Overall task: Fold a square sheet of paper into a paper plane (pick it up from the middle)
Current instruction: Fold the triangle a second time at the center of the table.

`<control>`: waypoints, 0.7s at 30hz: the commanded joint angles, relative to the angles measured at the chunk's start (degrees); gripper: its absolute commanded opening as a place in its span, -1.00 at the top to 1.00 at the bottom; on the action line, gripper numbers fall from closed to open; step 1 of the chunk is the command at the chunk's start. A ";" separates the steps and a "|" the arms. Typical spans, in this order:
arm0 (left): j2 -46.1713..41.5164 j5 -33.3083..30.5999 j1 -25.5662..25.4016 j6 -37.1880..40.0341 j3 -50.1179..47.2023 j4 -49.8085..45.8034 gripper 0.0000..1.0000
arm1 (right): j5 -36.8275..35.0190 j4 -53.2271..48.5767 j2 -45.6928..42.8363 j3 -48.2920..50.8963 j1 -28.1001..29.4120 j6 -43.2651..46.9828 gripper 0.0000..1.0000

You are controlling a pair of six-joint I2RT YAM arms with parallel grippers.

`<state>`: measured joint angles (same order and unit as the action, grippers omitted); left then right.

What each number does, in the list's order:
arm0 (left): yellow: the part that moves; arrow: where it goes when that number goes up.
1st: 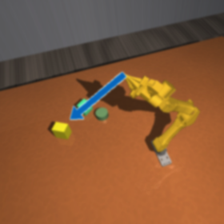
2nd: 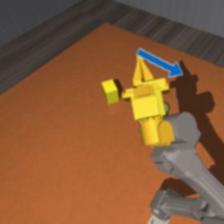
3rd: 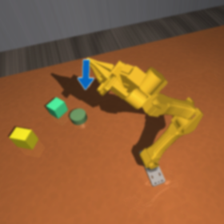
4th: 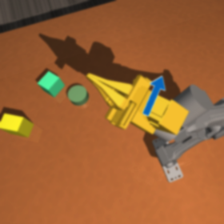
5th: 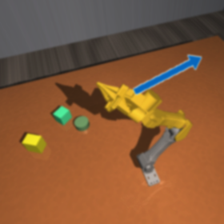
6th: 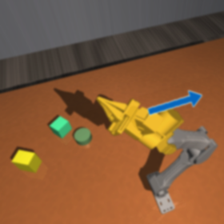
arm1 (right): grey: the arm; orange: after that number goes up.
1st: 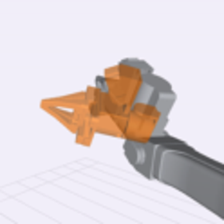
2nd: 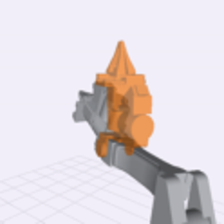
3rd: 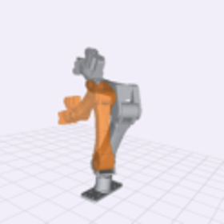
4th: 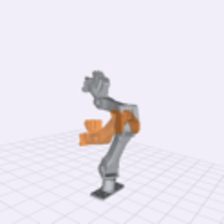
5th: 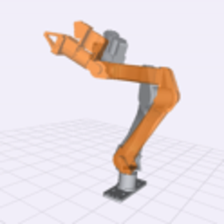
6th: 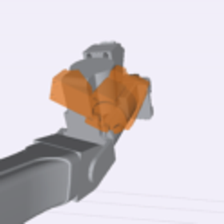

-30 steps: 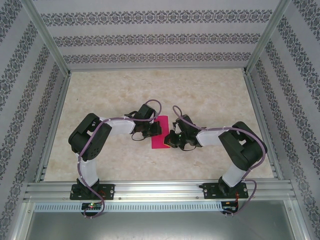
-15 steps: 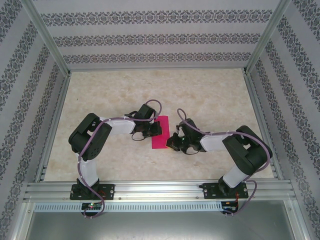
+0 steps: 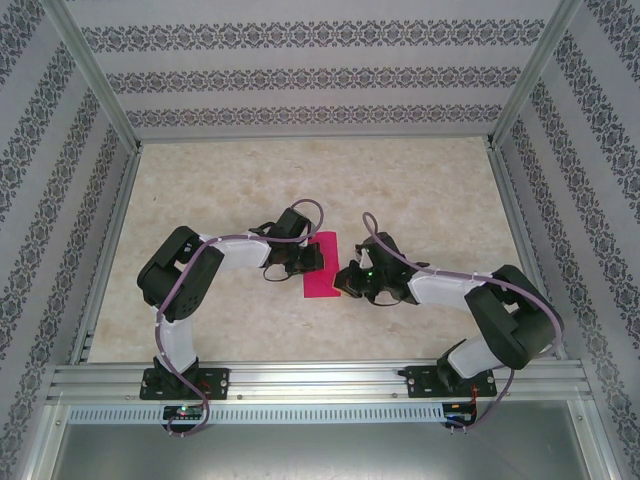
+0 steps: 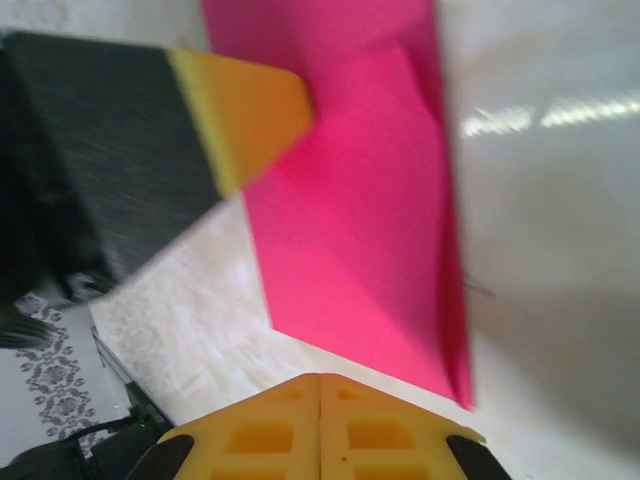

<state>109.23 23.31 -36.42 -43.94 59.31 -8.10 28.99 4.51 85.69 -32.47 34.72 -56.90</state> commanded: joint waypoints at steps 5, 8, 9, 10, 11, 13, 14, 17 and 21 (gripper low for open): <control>3.36 -2.05 -0.31 1.56 -0.56 -4.64 0.84 | 0.11 1.90 8.47 -2.78 -0.36 0.79 0.90; 3.28 -2.02 -0.36 1.67 -0.55 -4.73 0.84 | -0.07 2.30 10.38 -0.94 -0.38 0.89 0.91; 3.33 -1.87 -0.36 1.61 -0.51 -4.66 0.84 | -0.39 2.34 10.78 -0.23 -0.35 0.92 0.91; 3.26 -1.69 -0.31 1.72 -0.43 -4.65 0.83 | -0.87 2.27 11.03 0.39 -0.34 1.07 0.91; 3.10 -1.45 -0.31 1.92 -0.23 -4.68 0.83 | -1.29 2.42 11.24 1.10 -0.46 1.07 0.91; 2.67 -0.58 -0.32 2.20 0.55 -5.12 0.80 | -1.52 2.72 12.31 1.64 -0.44 0.79 0.92; 2.14 0.34 -0.32 2.40 1.06 -5.30 0.78 | -1.51 3.32 12.69 2.00 -0.36 0.51 0.93; -0.61 1.60 -0.37 2.40 2.46 -6.20 0.69 | -1.89 4.53 13.23 2.58 -0.23 -0.29 0.94; -5.53 1.57 -0.32 1.97 3.04 -7.91 0.53 | -2.18 4.79 13.11 2.67 0.05 -0.91 0.95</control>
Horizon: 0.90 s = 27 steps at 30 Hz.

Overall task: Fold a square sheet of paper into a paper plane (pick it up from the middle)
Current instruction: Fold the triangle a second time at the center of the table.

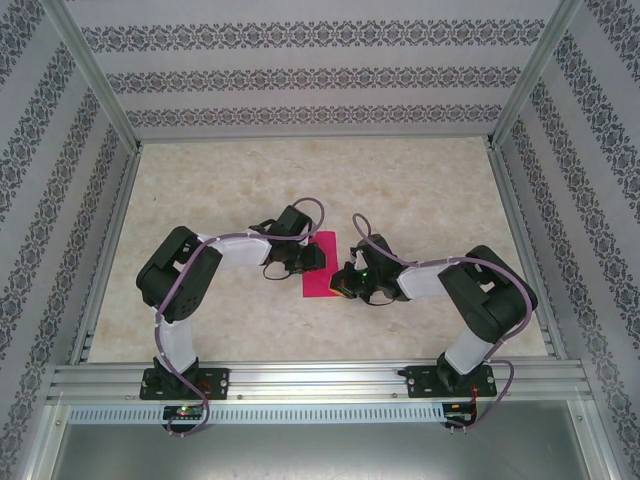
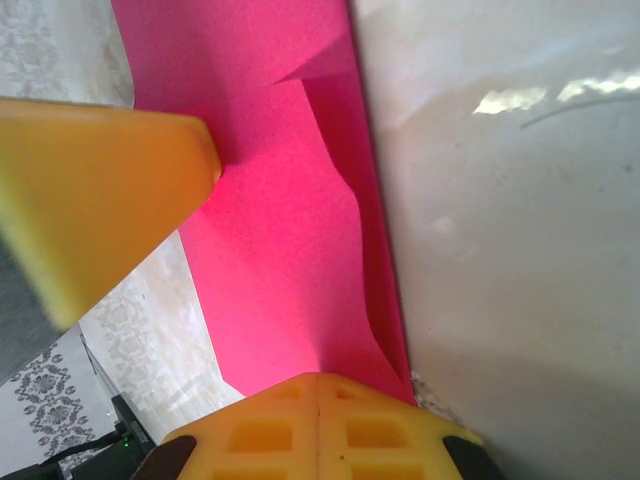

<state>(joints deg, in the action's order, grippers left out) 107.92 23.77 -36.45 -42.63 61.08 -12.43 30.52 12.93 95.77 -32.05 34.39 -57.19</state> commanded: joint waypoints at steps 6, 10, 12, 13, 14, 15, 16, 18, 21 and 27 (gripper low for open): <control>-6.58 4.71 -1.88 -4.05 -2.07 0.44 0.64 | -4.42 -4.18 2.56 2.26 0.48 -1.13 0.96; -5.24 3.99 -3.61 -6.70 -3.52 3.08 0.75 | -4.83 -3.79 2.41 2.61 0.78 -1.53 0.96; -4.63 2.59 -3.90 -7.75 -4.52 4.47 0.78 | -5.12 -3.79 2.65 2.61 0.84 -1.59 0.97; -4.26 1.92 -3.96 -8.28 -4.81 4.92 0.79 | -5.10 -3.79 2.92 2.54 0.84 -1.65 0.97; -3.83 1.57 -3.91 -8.85 -5.36 5.66 0.79 | -4.95 -3.56 3.18 2.52 0.84 -1.63 0.97; -3.35 1.64 -3.90 -9.26 -5.76 6.78 0.79 | -4.86 -3.36 3.35 2.52 0.94 -1.76 0.97; -2.88 1.80 -3.97 -9.45 -6.09 7.74 0.79 | -4.86 -3.35 3.45 2.52 0.94 -1.77 0.97; -1.65 1.74 -4.03 -9.59 -6.43 9.18 0.80 | -5.05 -3.34 3.55 2.60 0.98 -1.71 0.97; -0.09 0.99 -3.99 -9.84 -7.26 10.85 0.80 | -5.04 -3.52 4.03 2.62 0.96 -1.54 0.97; -0.48 -3.38 -3.77 -9.42 -8.95 9.67 0.80 | -5.21 -4.81 4.84 2.41 1.03 -0.97 0.99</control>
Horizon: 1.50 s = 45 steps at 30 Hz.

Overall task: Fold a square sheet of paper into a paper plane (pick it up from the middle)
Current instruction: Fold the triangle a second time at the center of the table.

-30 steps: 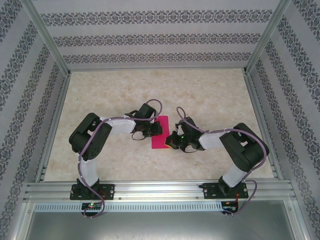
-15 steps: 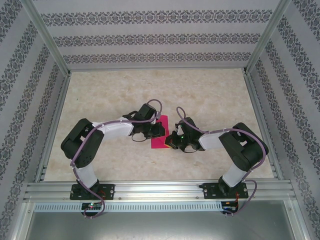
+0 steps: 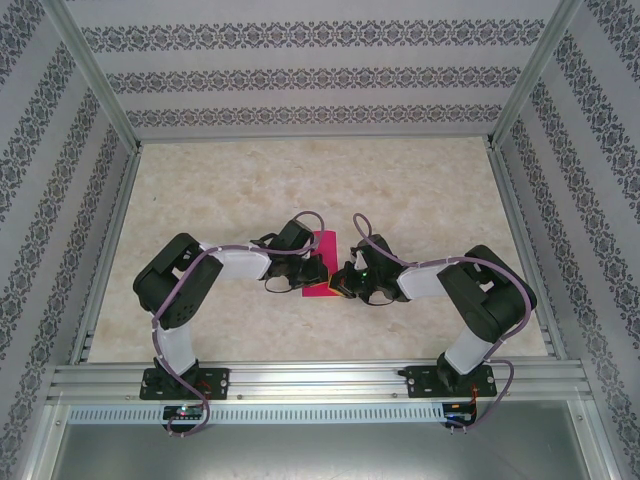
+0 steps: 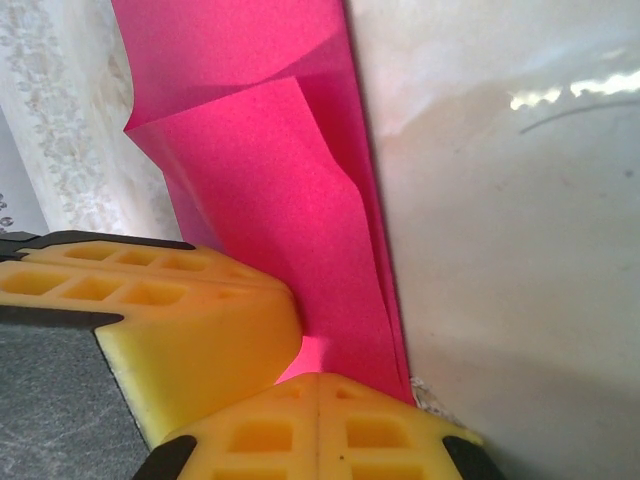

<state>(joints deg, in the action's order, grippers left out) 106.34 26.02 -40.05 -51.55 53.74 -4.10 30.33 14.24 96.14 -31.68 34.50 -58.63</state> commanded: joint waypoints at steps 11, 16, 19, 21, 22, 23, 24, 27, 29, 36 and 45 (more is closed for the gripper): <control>-2.00 -10.05 3.60 1.31 -1.07 -2.29 0.78 | -6.07 -9.40 4.13 1.54 0.85 1.59 1.00; -1.85 -10.44 5.58 1.43 -1.61 -1.42 0.77 | -5.80 -9.42 4.06 1.54 0.86 1.74 1.00; -1.84 -10.45 7.13 1.72 -1.96 -1.15 0.77 | -5.72 -9.54 3.88 1.45 0.87 1.70 1.00; -1.86 -10.31 8.00 2.13 -2.06 -1.14 0.77 | -5.56 -9.66 3.80 1.28 0.90 1.77 1.00; -1.84 -10.29 8.34 2.31 -2.21 -1.21 0.77 | -5.65 -9.67 3.76 1.27 0.92 1.80 1.00; -1.76 -10.22 8.70 2.56 -2.10 -1.37 0.77 | -5.63 -9.61 3.71 1.27 0.92 1.69 1.00; -1.67 -10.20 9.20 2.88 -2.09 -1.58 0.77 | -5.63 -9.65 3.73 1.27 0.90 1.73 1.00; -1.74 -9.71 10.90 3.16 -2.35 -1.64 0.78 | -5.45 -9.45 3.72 1.25 0.96 1.51 1.00; -1.75 -9.49 11.96 3.53 -2.45 -1.95 0.77 | -5.37 -9.38 3.71 1.18 0.95 1.44 1.00; -2.58 -7.97 14.78 5.49 -1.27 -4.35 0.77 | -5.10 -9.19 3.75 0.62 1.23 1.18 1.00; -9.35 -1.83 13.00 6.96 0.68 -5.43 0.66 | -5.27 -9.24 3.76 -0.34 1.59 0.91 1.00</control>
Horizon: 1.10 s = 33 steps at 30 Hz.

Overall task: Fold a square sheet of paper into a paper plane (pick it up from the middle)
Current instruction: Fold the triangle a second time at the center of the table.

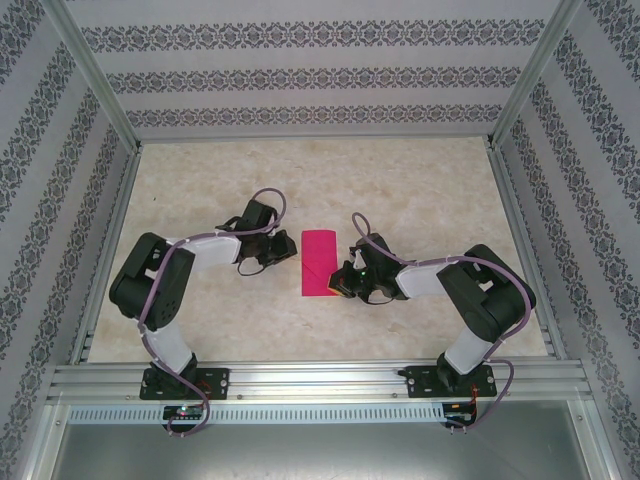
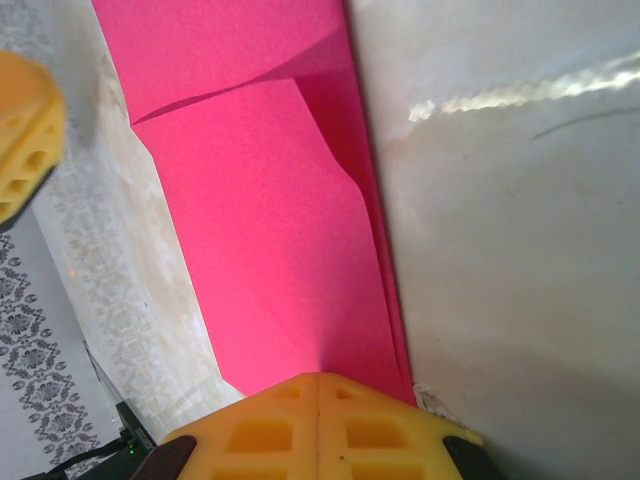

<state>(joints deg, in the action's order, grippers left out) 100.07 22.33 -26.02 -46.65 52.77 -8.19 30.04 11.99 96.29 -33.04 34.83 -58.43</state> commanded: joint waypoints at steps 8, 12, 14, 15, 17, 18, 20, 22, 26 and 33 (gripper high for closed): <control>2.55 8.20 -8.45 1.41 5.41 0.37 0.69 | -5.35 -6.80 2.86 1.17 1.32 0.50 1.00; 6.29 6.66 -9.77 0.72 5.62 1.21 0.73 | -5.20 -6.51 2.41 1.19 1.29 0.47 1.00; 7.75 5.02 -9.82 0.97 5.33 0.65 0.76 | -4.71 -6.11 2.13 0.89 1.31 0.38 1.00; 8.28 3.88 -9.78 1.33 5.09 0.18 0.77 | -4.37 -5.92 1.85 0.62 1.31 0.27 0.99; 8.90 2.02 -9.66 1.75 4.76 -0.77 0.77 | -3.70 -5.88 0.86 -0.17 1.40 0.37 0.98; 9.06 1.19 -9.68 2.00 4.46 -1.00 0.78 | -3.59 -6.18 0.12 -0.69 1.47 0.48 0.98; 8.99 0.23 -9.69 2.42 4.03 -1.46 0.78 | -3.25 -6.81 -1.34 -2.01 1.78 0.66 0.96; 8.87 -0.59 -9.72 2.95 3.92 -2.15 0.78 | -3.10 -8.61 -2.81 -4.10 2.23 1.42 0.96; 8.90 -0.75 -9.71 3.27 3.68 -2.43 0.78 | -3.74 -10.94 -3.33 -7.48 2.52 2.49 0.95; 8.91 -0.46 -9.69 3.43 3.54 -2.31 0.78 | -3.93 -10.61 2.67 -10.30 2.15 2.31 0.94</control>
<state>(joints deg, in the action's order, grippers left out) 108.31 25.85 -35.75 -44.93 57.69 -8.16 27.24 1.87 95.79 -41.93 36.99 -56.93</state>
